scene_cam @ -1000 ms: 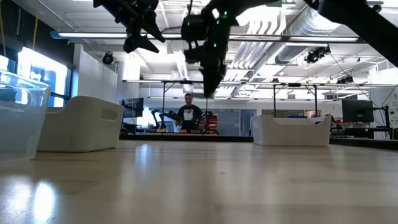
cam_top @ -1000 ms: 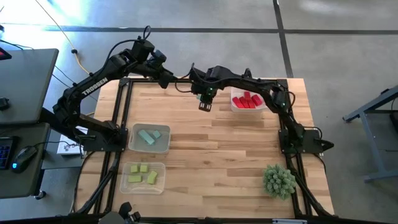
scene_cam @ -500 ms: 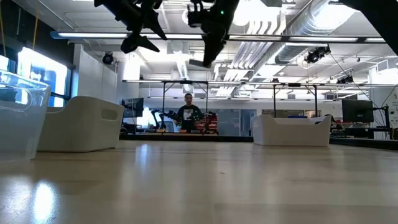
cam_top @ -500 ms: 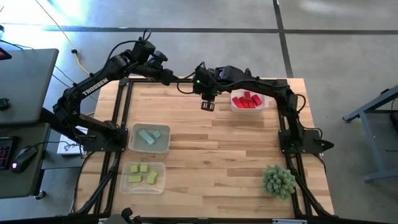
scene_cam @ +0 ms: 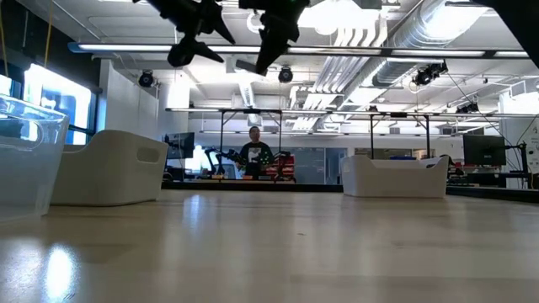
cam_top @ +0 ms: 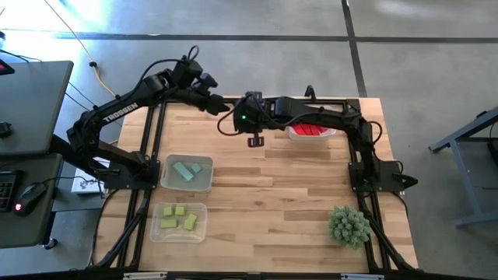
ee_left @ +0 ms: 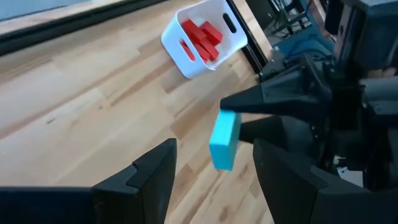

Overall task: Sort & place blocks by color
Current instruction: Put the blue block into the gray bin

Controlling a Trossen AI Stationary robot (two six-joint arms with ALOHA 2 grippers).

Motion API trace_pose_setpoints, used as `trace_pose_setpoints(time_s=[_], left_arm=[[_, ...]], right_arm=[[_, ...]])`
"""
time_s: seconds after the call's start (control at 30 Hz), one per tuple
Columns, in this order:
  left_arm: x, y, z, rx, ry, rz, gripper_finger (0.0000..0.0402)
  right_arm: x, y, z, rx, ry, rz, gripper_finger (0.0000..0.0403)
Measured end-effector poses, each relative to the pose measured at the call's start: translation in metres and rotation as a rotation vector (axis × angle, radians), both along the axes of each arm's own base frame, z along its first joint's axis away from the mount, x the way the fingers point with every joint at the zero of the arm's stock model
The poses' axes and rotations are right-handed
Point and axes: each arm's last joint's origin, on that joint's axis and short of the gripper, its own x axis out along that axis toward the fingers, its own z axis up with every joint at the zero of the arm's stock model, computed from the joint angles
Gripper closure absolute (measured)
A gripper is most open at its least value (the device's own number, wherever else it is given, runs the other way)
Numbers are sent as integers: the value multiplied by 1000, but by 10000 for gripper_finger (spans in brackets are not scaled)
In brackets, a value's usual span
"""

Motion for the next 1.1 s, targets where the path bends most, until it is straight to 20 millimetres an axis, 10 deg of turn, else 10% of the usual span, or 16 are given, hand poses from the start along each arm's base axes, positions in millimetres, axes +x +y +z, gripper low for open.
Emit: trace_pose_setpoints(time_s=[1.1], left_arm=[[26, -33, -1, -30, 17, -34, 228]], right_arm=[[7, 29, 24, -60, -204, -1, 311]])
